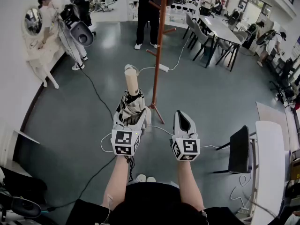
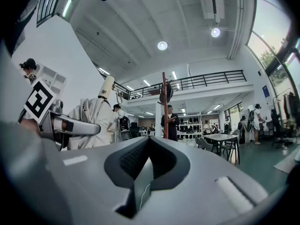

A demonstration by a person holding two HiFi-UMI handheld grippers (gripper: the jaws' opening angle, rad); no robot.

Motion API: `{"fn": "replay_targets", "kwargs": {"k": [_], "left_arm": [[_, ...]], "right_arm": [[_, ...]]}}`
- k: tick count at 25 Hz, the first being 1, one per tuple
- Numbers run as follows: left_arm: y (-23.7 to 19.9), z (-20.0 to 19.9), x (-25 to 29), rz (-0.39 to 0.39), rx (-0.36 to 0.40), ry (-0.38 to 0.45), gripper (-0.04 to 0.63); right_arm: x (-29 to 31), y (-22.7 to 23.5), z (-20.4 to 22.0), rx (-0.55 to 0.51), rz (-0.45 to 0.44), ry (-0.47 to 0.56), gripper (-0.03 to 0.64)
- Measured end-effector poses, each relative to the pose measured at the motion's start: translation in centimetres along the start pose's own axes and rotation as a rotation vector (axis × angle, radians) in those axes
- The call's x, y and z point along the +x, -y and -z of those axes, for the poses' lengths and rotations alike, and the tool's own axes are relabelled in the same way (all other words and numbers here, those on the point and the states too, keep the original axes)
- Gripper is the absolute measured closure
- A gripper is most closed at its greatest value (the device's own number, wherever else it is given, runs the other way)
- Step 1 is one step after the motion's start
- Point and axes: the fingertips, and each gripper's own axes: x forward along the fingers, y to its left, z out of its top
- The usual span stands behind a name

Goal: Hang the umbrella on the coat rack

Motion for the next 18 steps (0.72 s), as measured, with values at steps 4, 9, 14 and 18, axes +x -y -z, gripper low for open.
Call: {"fn": "replay_targets", "kwargs": {"k": [4,9,14,18], "left_arm": [[-0.34,-0.49,0.29,-0.003,-0.006,0.003,0.299],[-0.38,-0.35,0.3,0.002,-0.004,-0.004,0.299],[-0.5,0.13,0.32,0.008,-0.004,-0.011,0.299],[-0.59,0.27,0.51,0.02,-0.005,-0.016,0.299]], "right_arm": [[0.43,0.07,-0.26,0.002,-0.002,-0.007,0.611],[0.55,-0.13,-0.24,0.006,-0.005,-0.008,0.611],[0.72,-0.5,0.06,0.007,-0.008,-0.006,0.611],[0.86,-0.34,0.0,0.027,0.0,0.007,0.609]]}}
